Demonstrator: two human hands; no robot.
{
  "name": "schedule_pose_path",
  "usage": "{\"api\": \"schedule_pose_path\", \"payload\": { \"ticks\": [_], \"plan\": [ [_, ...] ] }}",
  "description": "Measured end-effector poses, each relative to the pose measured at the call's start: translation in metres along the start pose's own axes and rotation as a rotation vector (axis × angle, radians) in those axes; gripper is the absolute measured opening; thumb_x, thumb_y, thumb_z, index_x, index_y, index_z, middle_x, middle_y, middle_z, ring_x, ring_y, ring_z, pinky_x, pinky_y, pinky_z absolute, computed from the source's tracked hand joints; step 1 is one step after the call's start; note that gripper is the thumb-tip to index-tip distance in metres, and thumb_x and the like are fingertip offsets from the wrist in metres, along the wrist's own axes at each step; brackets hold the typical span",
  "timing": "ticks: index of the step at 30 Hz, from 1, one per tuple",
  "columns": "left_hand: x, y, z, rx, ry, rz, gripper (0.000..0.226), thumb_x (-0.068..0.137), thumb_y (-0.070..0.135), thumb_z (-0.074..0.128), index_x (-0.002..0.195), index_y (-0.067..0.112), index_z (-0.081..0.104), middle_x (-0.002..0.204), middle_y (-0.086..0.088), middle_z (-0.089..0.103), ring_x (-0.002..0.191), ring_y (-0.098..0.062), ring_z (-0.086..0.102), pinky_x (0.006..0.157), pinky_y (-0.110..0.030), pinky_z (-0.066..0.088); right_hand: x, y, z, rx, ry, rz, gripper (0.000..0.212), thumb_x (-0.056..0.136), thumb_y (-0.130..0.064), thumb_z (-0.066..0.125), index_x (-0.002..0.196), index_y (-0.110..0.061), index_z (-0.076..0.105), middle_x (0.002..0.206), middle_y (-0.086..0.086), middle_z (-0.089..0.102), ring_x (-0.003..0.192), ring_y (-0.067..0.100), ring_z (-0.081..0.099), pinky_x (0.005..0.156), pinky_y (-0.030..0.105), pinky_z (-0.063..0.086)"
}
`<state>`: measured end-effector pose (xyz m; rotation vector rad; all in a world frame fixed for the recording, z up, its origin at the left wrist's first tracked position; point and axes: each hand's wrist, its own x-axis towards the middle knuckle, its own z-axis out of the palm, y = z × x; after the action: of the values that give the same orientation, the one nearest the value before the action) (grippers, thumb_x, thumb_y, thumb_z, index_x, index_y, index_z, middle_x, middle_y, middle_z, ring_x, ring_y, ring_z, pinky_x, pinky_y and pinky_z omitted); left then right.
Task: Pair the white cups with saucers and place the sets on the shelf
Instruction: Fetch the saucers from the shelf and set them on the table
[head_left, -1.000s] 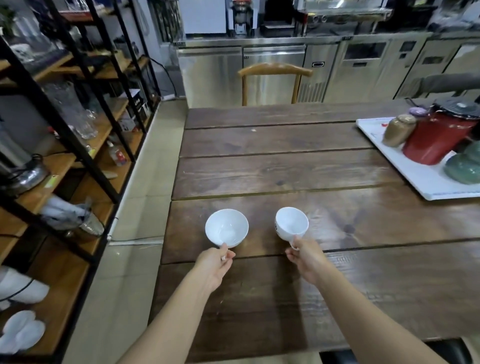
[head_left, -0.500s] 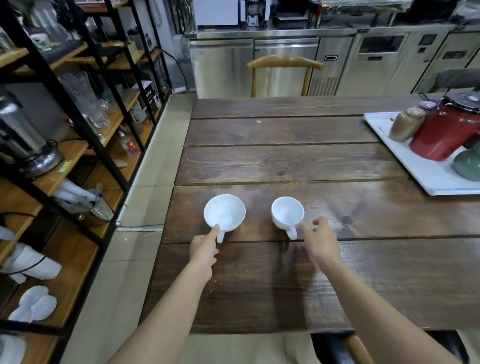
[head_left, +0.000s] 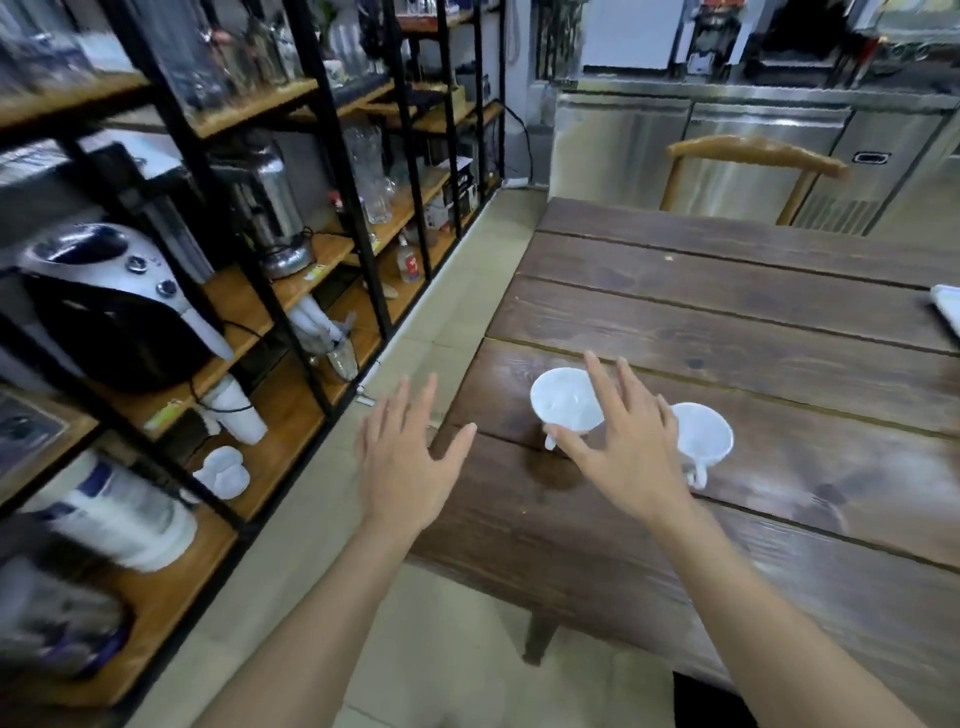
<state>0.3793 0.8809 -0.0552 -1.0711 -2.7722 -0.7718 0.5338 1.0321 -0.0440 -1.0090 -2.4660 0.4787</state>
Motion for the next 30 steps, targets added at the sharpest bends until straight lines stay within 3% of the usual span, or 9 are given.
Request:
{"api": "schedule_pose_path", "payload": {
  "ticks": [6,13,20,26,30],
  "plan": [
    [-0.024,-0.057,-0.068,-0.003,0.145,-0.068,0.072,0.083,0.065,0.041,0.146,0.032,0.025,0.158,-0.001,0.022,0.145,-0.020,0.014,0.117,-0.042,0.007,-0.008,-0.094,0.017,0.018,-0.054,-0.236,0.082,0.080,-0.070,0.042,0.146,-0.043,0.002,0.159,0.011,0.014,0.145,0.023,0.015,0.114,0.047,0.009],
    [-0.072,-0.164,-0.169,0.001,0.319,-0.168,0.067,0.086,0.059,0.043,0.145,0.033,0.026,0.157,-0.002,0.024,0.144,-0.020,0.018,0.118,-0.041,0.013,-0.039,-0.242,0.050,0.065,-0.064,-0.478,0.086,0.078,-0.074,0.036,0.148,-0.038,0.002,0.157,0.009,0.022,0.143,0.020,0.018,0.113,0.040,0.011],
    [-0.169,-0.294,-0.276,0.108,0.547,-0.460,0.065,0.086,0.057,0.047,0.144,0.032,0.031,0.152,-0.005,0.036,0.140,-0.025,0.030,0.115,-0.045,0.024,-0.096,-0.422,0.107,0.175,-0.155,-0.791,0.085,0.074,-0.077,0.031,0.147,-0.040,0.007,0.156,0.005,0.027,0.143,0.017,0.020,0.113,0.039,0.014],
    [-0.253,-0.376,-0.336,0.194,0.661,-0.709,0.067,0.085,0.062,0.044,0.144,0.034,0.030,0.153,0.000,0.033,0.141,-0.021,0.027,0.115,-0.040,0.021,-0.157,-0.556,0.153,0.287,-0.319,-1.054,0.082,0.079,-0.072,0.038,0.138,-0.048,-0.014,0.159,0.004,0.017,0.145,0.017,0.014,0.114,0.039,0.009],
    [-0.291,-0.416,-0.367,0.268,0.752,-0.819,0.064,0.085,0.060,0.045,0.143,0.034,0.034,0.150,-0.003,0.040,0.139,-0.023,0.032,0.113,-0.045,0.028,-0.196,-0.626,0.187,0.318,-0.403,-1.162,0.084,0.079,-0.073,0.035,0.146,-0.042,-0.005,0.159,0.004,0.015,0.144,0.021,0.016,0.115,0.042,0.011]
  ]
}}
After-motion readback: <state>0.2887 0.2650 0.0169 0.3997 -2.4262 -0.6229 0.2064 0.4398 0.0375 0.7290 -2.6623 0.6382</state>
